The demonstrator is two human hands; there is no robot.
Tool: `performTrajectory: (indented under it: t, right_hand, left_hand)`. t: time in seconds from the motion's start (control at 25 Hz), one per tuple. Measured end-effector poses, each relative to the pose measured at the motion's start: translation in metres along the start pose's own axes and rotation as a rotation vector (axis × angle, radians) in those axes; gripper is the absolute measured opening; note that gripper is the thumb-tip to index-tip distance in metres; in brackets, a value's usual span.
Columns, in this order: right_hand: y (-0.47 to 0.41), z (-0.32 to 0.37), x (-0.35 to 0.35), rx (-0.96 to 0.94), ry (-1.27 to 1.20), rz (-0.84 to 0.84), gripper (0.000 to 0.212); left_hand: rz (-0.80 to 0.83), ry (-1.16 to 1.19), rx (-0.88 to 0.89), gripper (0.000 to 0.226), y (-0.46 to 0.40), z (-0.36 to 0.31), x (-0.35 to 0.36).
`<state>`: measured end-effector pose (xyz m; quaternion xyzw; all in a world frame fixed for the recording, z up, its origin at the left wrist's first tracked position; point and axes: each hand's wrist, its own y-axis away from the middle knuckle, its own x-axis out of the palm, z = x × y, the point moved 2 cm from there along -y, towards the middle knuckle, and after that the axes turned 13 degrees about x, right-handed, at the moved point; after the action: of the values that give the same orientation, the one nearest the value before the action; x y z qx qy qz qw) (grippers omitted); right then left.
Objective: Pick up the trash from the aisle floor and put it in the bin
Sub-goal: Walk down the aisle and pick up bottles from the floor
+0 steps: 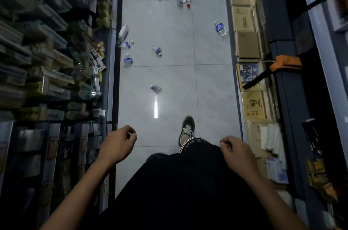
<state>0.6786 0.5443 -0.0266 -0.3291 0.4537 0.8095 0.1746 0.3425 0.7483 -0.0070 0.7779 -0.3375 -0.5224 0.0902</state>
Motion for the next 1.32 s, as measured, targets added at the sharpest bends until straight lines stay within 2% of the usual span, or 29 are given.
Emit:
performTrajectory:
  t: [0.28, 0.52, 0.76, 1.0, 1.16, 1.32]
  right_hand:
    - [-0.144, 0.13, -0.07, -0.132, 0.107, 0.059, 0.012]
    - [-0.232, 0.249, -0.091, -0.224, 0.187, 0.089, 0.013]
    - [-0.278, 0.349, -0.086, -0.232, 0.23, 0.089, 0.011]
    - [-0.334, 0.421, -0.09, -0.292, 0.318, 0.152, 0.008]
    - [-0.407, 0.476, -0.099, -0.376, 0.422, 0.243, 0.009]
    - [-0.503, 0.546, -0.108, -0.5, 0.581, 0.378, 0.014]
  left_hand:
    - [0.012, 0.051, -0.177, 0.015, -0.065, -0.019, -0.038]
    - [-0.017, 0.179, -0.291, 0.011, -0.126, -0.001, -0.08]
    - [-0.053, 0.221, -0.263, 0.011, -0.237, 0.029, -0.158]
    - [-0.073, 0.209, -0.231, 0.012, -0.341, 0.037, -0.219]
    - [-0.085, 0.241, -0.327, 0.013, -0.39, 0.027, -0.233]
    - [-0.168, 0.325, -0.522, 0.013, -0.434, 0.0, -0.233]
